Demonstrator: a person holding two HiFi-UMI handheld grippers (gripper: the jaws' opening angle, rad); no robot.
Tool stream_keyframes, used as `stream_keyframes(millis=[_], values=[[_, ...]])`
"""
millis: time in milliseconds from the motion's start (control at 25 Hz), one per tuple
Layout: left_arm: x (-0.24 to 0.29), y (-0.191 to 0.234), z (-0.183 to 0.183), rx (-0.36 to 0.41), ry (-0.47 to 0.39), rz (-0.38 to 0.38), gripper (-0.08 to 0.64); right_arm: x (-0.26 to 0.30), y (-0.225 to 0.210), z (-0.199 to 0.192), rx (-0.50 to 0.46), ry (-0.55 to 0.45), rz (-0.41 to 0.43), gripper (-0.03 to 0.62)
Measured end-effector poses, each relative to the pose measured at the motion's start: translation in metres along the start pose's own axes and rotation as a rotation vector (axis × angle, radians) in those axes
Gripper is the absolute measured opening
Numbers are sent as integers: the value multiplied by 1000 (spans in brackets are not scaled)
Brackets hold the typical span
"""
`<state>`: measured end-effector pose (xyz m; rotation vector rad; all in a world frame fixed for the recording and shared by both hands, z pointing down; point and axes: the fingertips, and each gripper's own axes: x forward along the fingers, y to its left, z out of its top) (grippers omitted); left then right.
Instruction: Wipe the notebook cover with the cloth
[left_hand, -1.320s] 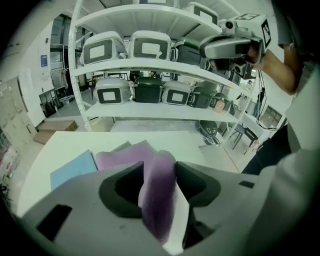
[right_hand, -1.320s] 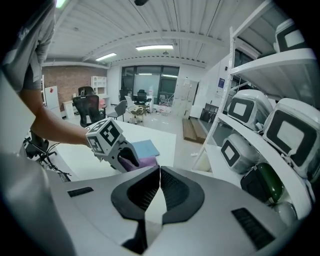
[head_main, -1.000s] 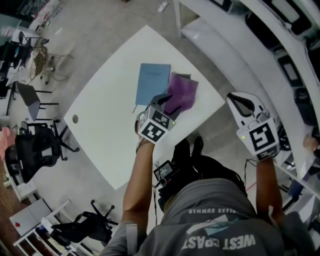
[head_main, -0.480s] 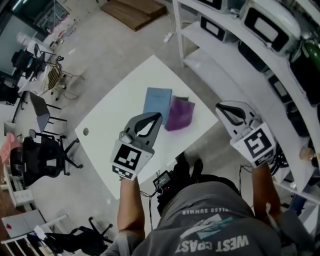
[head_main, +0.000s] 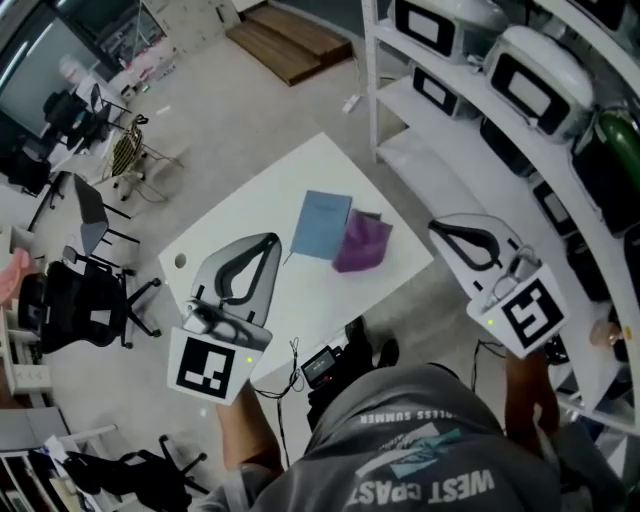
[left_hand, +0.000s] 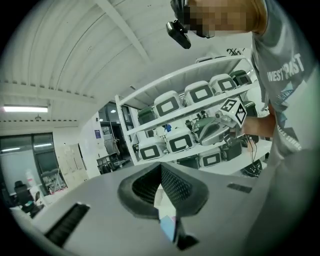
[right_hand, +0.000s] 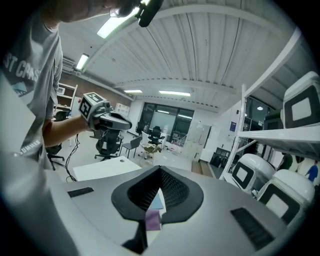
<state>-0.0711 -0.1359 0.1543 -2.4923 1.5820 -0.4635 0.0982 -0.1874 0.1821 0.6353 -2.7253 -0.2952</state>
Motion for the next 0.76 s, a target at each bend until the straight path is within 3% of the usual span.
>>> stream_keyframes(millis=[280, 760], values=[[-38, 5, 7, 55, 13, 72, 2, -9, 17, 22, -36, -8, 25, 29], [-71, 14, -17, 26, 23, 136, 2, 1, 41, 26, -76, 4, 62, 28]])
